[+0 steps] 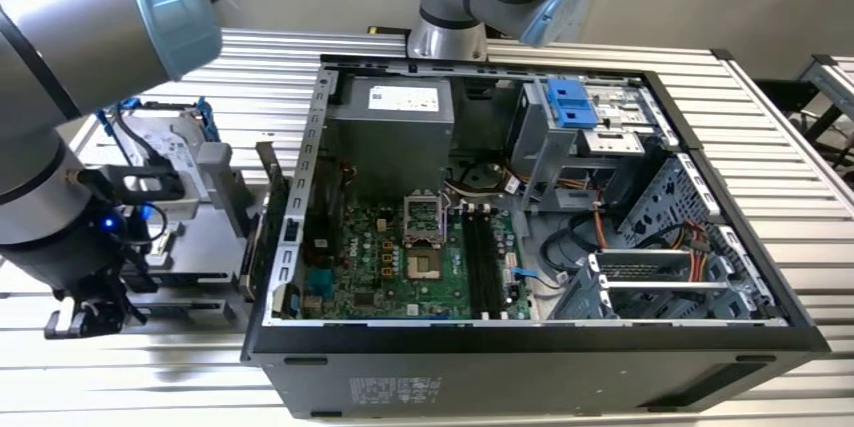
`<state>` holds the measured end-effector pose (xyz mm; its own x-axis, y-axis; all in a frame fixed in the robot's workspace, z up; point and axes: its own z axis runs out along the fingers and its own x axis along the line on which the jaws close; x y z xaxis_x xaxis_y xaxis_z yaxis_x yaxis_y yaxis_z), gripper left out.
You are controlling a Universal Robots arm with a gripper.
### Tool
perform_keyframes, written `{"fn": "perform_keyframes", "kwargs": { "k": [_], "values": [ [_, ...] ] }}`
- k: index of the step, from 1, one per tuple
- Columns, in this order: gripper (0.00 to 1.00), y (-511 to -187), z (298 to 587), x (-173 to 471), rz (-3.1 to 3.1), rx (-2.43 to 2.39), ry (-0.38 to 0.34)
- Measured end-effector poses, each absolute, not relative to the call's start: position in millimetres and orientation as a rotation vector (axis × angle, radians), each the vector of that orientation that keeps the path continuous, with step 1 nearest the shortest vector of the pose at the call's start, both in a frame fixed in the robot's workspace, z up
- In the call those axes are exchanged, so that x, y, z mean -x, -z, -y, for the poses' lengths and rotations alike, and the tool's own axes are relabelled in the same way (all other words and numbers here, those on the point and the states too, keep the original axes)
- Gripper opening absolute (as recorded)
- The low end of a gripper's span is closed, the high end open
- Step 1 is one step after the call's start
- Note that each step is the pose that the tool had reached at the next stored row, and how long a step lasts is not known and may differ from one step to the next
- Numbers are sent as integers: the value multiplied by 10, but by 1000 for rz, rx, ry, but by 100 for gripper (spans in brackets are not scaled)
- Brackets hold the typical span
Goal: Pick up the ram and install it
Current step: 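Pick up the ram and move it above insertion slot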
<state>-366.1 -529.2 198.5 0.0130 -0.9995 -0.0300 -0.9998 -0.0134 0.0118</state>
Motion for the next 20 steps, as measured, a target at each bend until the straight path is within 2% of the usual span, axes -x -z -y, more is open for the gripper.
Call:
{"fn": "perform_keyframes", "kwargs": {
  "k": [20],
  "values": [
    [100, -1972, 5281, 3662, -2171, 2253, -47]
  ]
}}
